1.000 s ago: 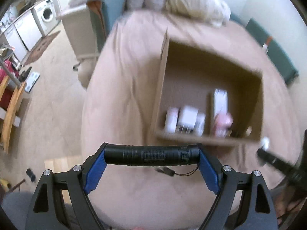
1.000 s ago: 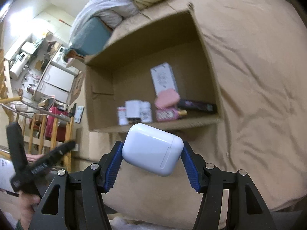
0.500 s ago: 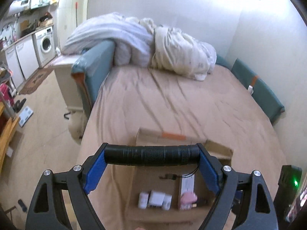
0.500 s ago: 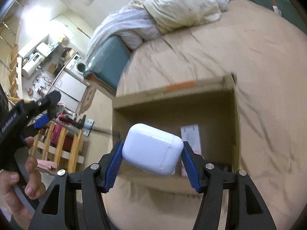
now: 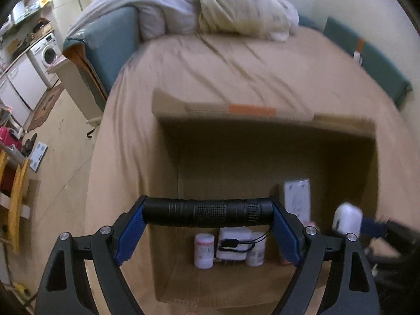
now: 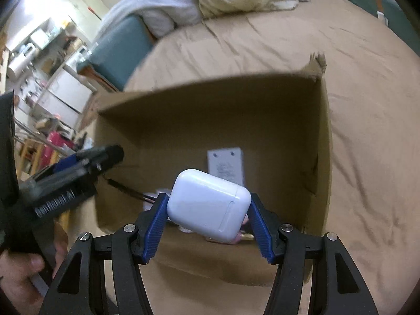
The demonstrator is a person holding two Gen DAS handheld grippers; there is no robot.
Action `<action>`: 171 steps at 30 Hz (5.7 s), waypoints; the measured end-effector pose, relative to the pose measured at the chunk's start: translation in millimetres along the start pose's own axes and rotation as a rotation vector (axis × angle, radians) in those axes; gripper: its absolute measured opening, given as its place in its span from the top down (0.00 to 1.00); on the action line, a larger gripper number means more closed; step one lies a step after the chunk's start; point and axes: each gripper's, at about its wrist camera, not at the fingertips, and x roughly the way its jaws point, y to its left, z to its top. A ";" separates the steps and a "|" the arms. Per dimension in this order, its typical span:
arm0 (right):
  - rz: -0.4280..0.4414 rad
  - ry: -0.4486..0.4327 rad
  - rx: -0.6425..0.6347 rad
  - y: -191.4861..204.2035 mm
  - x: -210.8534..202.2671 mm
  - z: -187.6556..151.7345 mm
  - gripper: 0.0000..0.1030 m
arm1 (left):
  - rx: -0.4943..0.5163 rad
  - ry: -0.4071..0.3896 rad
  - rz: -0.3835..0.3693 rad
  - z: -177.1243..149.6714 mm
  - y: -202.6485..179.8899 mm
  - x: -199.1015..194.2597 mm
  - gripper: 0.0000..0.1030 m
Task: Organize rigid objects
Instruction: 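Lower the flashlight and earbud case into the box and open both tools, then withdraw both tools and grasp the pink comb with the left tool, then carry the pink comb toward the box while right tool grasps the AA battery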
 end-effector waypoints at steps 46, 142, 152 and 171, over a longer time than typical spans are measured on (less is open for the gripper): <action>0.144 -0.038 0.086 -3.3 -22.6 -5.1 0.04 | 0.124 0.053 0.094 -30.0 -34.3 4.8 0.00; 0.154 -0.005 0.544 -100.8 -35.4 -78.1 0.04 | 0.227 0.421 -0.083 -122.1 -137.4 81.7 0.11; 0.135 0.041 0.505 -94.3 -29.7 -87.4 0.04 | 0.215 0.464 -0.071 -151.7 -67.0 62.1 0.10; 0.013 0.166 0.492 -89.8 7.1 -109.8 0.04 | -0.106 0.348 -0.109 -119.8 74.5 10.8 0.11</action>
